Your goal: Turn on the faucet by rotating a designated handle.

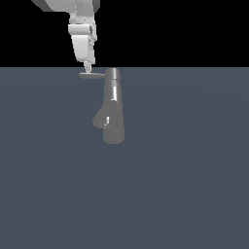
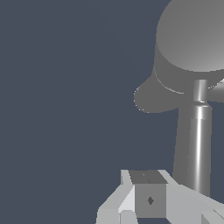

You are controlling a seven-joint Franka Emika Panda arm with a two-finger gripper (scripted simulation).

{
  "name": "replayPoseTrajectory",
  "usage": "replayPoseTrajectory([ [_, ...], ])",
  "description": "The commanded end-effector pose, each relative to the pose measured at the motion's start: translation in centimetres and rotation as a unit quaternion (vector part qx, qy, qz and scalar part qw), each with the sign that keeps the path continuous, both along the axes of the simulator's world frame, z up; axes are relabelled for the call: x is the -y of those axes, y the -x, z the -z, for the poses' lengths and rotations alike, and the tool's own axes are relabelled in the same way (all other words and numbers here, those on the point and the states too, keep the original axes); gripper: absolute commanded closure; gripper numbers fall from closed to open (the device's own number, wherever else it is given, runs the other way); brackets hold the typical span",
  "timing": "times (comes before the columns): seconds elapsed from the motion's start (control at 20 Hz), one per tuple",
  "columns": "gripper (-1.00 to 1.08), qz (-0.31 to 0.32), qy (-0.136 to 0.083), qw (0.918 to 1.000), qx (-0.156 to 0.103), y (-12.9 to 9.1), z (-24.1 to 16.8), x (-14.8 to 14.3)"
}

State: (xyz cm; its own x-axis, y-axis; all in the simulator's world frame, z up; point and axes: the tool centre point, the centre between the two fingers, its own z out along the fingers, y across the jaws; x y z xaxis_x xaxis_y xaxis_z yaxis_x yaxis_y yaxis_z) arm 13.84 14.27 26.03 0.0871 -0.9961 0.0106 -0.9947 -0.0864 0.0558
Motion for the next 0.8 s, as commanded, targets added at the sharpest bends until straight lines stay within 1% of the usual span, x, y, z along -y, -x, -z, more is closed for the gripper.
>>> replayPoseTrajectory([
  [0.0, 1.08, 0.016, -0.002, 0.9999, -0.002, -0.4, 1.1, -0.4],
  [0.4, 1.08, 0.04, -0.005, 0.9992, -0.003, -1.0, 2.4, -0.8],
  [0.65, 1.08, 0.04, -0.005, 0.9992, -0.003, -1.0, 2.5, -0.8],
  [0.75, 1.08, 0.04, -0.005, 0.9992, -0.003, -0.6, 2.3, -0.8],
])
